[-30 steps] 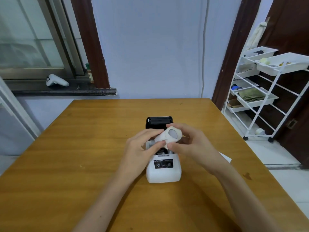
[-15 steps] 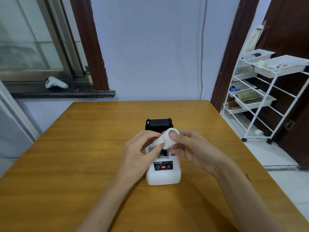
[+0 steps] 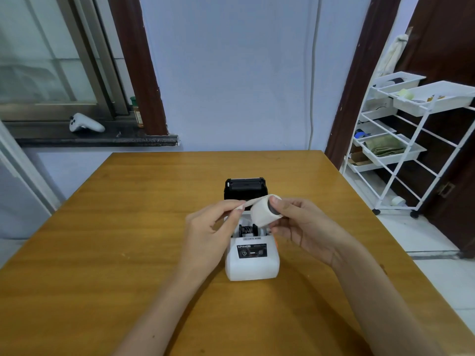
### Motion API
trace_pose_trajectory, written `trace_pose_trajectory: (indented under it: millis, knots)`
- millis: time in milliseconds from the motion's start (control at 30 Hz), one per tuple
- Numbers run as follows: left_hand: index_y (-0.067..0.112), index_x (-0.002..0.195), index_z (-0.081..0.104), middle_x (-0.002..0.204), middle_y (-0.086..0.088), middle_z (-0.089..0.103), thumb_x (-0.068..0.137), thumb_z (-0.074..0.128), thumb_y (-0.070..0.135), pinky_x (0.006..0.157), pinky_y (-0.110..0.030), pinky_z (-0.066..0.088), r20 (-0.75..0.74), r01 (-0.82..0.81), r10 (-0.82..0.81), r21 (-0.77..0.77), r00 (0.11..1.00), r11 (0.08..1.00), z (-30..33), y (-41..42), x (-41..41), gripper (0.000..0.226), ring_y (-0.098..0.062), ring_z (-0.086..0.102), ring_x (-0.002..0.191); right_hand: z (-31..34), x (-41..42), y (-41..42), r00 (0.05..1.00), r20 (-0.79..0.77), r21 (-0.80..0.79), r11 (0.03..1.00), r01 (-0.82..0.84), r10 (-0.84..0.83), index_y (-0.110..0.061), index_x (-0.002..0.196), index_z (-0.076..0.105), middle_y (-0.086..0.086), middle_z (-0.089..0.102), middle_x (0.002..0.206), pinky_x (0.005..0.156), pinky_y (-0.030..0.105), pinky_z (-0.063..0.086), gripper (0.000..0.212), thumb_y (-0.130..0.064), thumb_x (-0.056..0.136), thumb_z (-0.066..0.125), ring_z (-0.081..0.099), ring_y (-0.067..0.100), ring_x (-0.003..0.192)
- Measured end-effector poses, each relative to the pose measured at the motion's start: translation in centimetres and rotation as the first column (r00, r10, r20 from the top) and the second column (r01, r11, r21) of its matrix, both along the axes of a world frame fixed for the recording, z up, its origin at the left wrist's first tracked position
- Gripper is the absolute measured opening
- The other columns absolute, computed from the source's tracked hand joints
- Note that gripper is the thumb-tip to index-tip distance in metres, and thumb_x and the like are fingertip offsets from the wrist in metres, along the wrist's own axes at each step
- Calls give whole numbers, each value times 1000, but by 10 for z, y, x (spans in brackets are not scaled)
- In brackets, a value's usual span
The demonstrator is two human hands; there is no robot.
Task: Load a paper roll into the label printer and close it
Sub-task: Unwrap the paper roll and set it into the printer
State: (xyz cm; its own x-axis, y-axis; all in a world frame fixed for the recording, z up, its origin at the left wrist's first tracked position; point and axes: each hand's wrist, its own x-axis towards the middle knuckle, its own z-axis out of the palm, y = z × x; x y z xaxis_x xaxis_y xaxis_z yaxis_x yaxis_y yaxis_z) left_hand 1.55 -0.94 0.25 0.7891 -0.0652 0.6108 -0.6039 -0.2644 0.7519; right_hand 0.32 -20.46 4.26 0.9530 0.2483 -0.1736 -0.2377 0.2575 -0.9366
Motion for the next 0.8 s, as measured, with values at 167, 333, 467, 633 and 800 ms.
trace_pose_trajectory:
  millis: [167,333,467,633,800]
  knots:
    - [18,99,78,92,11,76,89,69,10,74,-20,54,-2,-113,113,-15,994,993,2,1,-1,15,-1,71,84,-2,-4,-2,999,-31,-45,999,13,-14,2,100,75,22,70,102,63,17,59,38,-28,78,70,63,20,82]
    - [12,101,77,104,7,74,88,66,17,84,-22,57,160,-69,51,106,986,992,0,0,-3,18,-2,71,96,-2,-2,-1,996,-49,26,996,80,-79,7,102,72,18,70,95,60,17,59,39,-26,81,70,64,16,75]
    - [8,103,77,118,4,68,87,65,16,93,-16,50,221,3,-38,157,974,988,-5,-2,-1,22,-4,67,109,-2,0,7,990,-37,95,986,137,-134,-1,89,75,12,67,80,60,18,59,21,-21,86,69,60,13,66]
    - [5,104,76,122,2,66,82,74,4,94,-12,48,200,31,-60,142,978,989,-4,-1,0,23,-2,64,114,-1,1,15,994,-28,125,986,111,-108,0,100,72,11,70,83,65,19,61,23,-19,89,66,61,14,69]
    - [10,104,77,118,12,67,83,67,32,95,-10,46,95,74,-89,151,992,986,1,2,-4,32,9,62,112,-5,1,18,990,-25,64,988,143,-142,-3,98,72,10,68,81,60,18,59,23,-23,89,66,60,15,68]
